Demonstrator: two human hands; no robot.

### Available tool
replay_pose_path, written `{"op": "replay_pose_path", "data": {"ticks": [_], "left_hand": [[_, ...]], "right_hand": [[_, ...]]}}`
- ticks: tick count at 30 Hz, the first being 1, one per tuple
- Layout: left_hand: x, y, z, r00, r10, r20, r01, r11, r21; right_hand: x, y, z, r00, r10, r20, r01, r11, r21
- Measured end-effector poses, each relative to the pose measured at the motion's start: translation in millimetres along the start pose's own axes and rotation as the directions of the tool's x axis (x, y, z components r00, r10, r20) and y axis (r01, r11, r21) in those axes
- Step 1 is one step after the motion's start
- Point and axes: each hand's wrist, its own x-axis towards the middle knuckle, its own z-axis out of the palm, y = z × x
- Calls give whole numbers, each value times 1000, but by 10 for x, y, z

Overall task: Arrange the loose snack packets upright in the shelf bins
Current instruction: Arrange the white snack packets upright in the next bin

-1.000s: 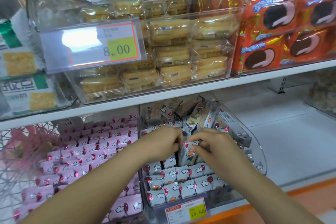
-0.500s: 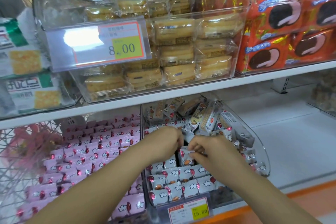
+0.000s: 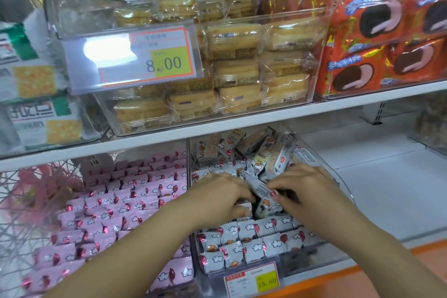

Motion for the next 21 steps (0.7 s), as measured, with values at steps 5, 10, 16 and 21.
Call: {"op": "replay_pose_path", "data": {"ticks": [5,10,16,21], "left_hand": [[29,-67,62,999,-43,2,43,995,88],[54,-30,69,998,-48,46,42,990,133],[-45,-76,8,994,-46,102,46,999,0],[-80,-62,-114,997,-60,51,69,976,-206]], "right_hand": [[-2,2,55,995,6,101,3,996,-87],[27,15,133,1000,9,18,-7,995,-95],[-33,10,-4,992,23,-121,-9,993,117],[-107,49,-220,907,216,-362,-21,881,472]]}}
